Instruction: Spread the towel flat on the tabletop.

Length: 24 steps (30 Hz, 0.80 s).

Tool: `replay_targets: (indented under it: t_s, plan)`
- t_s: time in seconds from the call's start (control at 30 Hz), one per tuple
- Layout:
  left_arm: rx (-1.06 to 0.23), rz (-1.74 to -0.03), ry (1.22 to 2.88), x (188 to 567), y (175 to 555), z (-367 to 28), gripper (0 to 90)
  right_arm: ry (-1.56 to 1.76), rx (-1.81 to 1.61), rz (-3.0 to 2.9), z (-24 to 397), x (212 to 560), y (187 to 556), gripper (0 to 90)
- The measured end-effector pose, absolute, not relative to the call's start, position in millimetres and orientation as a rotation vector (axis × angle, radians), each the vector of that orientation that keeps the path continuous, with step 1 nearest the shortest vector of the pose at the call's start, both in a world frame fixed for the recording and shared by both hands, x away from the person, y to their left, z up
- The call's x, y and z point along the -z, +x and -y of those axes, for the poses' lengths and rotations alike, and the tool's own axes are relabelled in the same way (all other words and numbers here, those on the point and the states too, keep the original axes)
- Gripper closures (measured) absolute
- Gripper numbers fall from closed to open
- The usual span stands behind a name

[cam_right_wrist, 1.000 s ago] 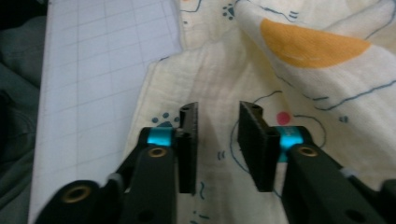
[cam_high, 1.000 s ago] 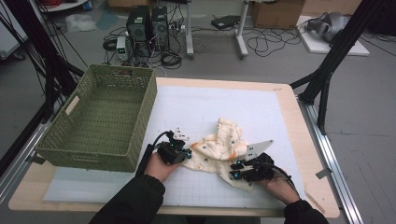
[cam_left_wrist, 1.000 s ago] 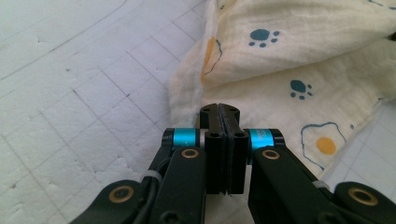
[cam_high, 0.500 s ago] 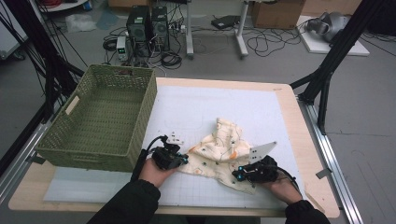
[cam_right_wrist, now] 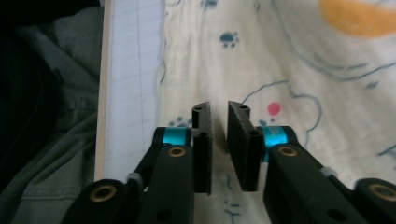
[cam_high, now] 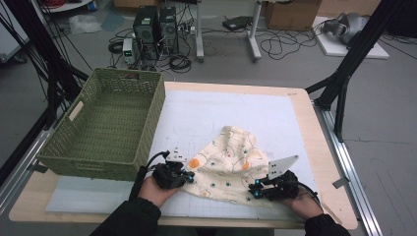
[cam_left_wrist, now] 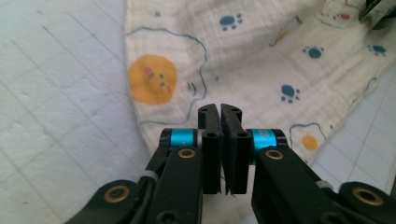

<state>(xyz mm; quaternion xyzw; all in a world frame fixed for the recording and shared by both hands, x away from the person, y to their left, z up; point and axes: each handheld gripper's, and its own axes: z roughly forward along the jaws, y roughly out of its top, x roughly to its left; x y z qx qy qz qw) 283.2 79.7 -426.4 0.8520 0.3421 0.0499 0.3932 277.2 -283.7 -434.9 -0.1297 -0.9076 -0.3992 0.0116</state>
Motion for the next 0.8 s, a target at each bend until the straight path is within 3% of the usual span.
replay_targets:
  t_s: [0.07,0.27,0.8]
  plan:
    - [-0.128,-0.86,2.148,423,285,-81,79.1,-0.42,1.291,2.835,286,430,279,71.6]
    - [-0.167,-0.831,2.115,407,300,-73,71.1,-0.562,1.395,2.839,299,417,293,65.9]
    - [-0.23,-0.875,2.086,411,352,-29,66.2,-0.857,1.407,2.871,321,407,351,60.0]
